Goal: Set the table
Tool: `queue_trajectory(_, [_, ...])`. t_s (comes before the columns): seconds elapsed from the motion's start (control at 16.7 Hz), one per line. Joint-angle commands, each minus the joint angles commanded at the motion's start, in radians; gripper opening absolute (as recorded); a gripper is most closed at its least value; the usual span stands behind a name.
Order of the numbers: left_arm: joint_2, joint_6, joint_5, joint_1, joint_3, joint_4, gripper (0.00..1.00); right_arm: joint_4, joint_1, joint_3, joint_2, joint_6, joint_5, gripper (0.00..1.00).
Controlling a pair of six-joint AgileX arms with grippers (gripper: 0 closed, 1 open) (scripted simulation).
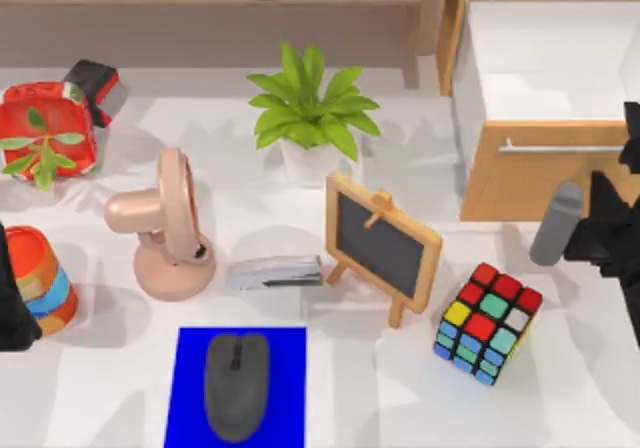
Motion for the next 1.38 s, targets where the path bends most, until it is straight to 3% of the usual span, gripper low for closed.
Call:
queue_trajectory(0.06, [0.000,0.000,0.000,0.000,0.000,0.000,1.00,0.000,0.000,0.000,0.000,0.000,0.000,1.00])
queue_trajectory(0.84, [0.000,0.000,0.000,0.000,0.000,0.000,1.00,0.000,0.000,0.000,0.000,0.000,0.000,0.02])
queue_trajectory(1.38, [0.000,0.000,0.000,0.000,0.000,0.000,1.00,-0.003,0.001,-0.001,0.002,0.003,0.000,0.00])
